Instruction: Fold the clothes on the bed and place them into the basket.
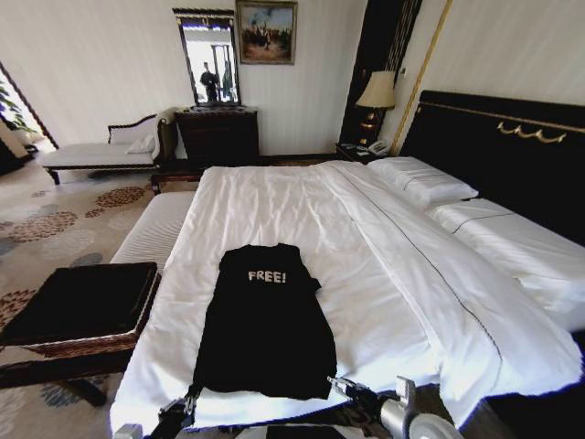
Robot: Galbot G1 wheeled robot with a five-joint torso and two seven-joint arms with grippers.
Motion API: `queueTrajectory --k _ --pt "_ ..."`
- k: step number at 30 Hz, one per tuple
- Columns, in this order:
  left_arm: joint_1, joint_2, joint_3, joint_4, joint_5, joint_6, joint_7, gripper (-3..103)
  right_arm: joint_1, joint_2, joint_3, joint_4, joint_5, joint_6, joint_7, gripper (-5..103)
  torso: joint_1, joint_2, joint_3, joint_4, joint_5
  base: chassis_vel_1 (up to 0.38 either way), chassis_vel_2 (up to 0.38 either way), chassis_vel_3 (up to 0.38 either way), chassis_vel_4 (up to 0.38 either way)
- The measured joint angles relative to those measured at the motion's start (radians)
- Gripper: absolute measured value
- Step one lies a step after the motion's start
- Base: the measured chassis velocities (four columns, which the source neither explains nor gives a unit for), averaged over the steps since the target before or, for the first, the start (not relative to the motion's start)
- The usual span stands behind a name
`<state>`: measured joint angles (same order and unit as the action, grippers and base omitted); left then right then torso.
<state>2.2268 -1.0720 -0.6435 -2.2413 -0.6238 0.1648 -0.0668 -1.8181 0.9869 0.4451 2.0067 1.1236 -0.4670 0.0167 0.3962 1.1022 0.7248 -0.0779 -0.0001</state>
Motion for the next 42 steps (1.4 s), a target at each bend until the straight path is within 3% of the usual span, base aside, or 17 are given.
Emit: queueTrajectory --k 4,9,12,15,17,22,33,37,42 --pt "0.000 -0.001 0.003 -0.004 0.002 0.002 0.000 0 0.001 0.007 -0.007 -0.004 0.004 -0.001 -0.003 48 0.000 0.000 0.000 0.0000 0.0000 0.000 0.000 0.000 0.000" --pt "-0.005 -0.003 0.012 -0.001 0.006 0.003 0.000 0 0.002 0.008 -0.010 -0.003 0.004 -0.001 -0.004 37 0.000 0.000 0.000 0.0000 0.0000 0.000 0.000 0.000 0.000" --pt "-0.005 -0.008 0.013 -0.001 0.007 0.003 -0.001 0 0.002 0.008 -0.008 0.002 0.009 -0.001 -0.004 21 0.000 0.000 0.000 0.0000 0.0001 0.000 0.000 0.000 0.000" --pt "-0.004 -0.008 0.010 -0.001 0.005 0.003 -0.001 0 -0.001 0.007 -0.007 0.008 0.010 -0.001 -0.004 16 0.000 0.000 0.000 0.0000 0.0001 0.000 0.000 0.000 0.000" --pt "-0.005 -0.009 0.007 -0.001 0.004 0.003 -0.001 0 -0.003 0.005 -0.005 0.018 0.012 -0.001 -0.003 5 0.000 0.000 0.000 0.0000 0.0000 0.000 0.000 0.000 0.000" --pt "-0.012 -0.020 0.007 0.005 0.003 0.003 -0.004 0 -0.008 0.008 0.001 0.035 0.022 0.000 0.005 0 0.000 0.000 0.000 0.0000 0.0001 0.000 0.000 0.000 0.000" --pt "0.038 -0.038 0.002 -0.001 0.016 -0.013 -0.020 0 -0.091 -0.010 0.038 0.138 0.024 -0.021 0.051 0 0.000 0.000 0.000 -0.0001 0.0000 0.000 0.000 0.000 0.000" --pt "0.089 -0.040 -0.012 -0.013 0.018 -0.021 -0.035 0 -0.128 -0.022 0.059 0.188 0.020 -0.074 0.109 0 0.000 0.000 0.000 0.0001 0.0000 0.000 0.000 0.000 0.000" --pt "0.185 -0.038 -0.080 -0.063 0.009 -0.025 -0.059 0 -0.180 -0.056 0.122 0.263 0.099 -0.227 0.251 0 0.000 0.000 0.000 0.0001 0.0001 0.000 0.000 0.000 0.000"
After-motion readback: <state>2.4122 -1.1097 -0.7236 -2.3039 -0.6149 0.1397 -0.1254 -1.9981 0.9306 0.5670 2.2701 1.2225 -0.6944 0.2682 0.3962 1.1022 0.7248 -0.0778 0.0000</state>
